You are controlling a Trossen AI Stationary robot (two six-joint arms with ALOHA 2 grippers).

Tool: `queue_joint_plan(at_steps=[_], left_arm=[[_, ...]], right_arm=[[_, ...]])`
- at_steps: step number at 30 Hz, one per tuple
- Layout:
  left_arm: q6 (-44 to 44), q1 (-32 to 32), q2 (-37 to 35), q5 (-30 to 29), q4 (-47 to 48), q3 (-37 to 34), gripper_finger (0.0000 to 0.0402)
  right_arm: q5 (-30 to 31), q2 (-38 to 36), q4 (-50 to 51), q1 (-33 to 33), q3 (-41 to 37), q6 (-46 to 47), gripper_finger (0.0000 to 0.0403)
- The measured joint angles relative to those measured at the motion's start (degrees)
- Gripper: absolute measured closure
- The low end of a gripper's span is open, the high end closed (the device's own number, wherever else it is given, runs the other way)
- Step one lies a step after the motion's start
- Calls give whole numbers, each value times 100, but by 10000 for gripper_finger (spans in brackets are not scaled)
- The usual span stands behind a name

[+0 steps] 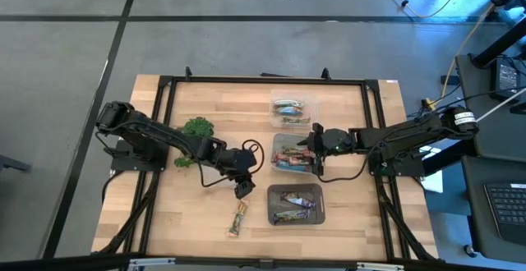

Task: Pick and place Granola Bars by type
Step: Put the yellow granola bar into the transparent bin

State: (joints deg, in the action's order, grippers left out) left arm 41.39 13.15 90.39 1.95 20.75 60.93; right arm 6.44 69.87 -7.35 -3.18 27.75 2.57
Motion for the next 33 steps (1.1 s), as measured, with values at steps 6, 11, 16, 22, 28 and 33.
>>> queue_joint_plan(at_steps=[6, 11, 16, 22, 28, 33], left_arm=[[-3, 0, 0, -72, 8, 0, 207], [112, -12, 0, -113, 56, 0, 207], [-36, -52, 0, -112, -36, 0, 207], [-46, -49, 0, -83, -37, 0, 202], [-344, -50, 0, -133, -31, 0, 166], [-564, -44, 0, -133, -34, 0, 130]], right_arm=[[2, 0, 0, 0, 0, 0, 153], [2, 0, -1, 0, 0, 0, 153], [0, 0, 0, 0, 1, 0, 153], [1, 0, 0, 0, 2, 0, 153], [2, 0, 0, 0, 2, 0, 153], [0, 0, 2, 0, 2, 0, 153]])
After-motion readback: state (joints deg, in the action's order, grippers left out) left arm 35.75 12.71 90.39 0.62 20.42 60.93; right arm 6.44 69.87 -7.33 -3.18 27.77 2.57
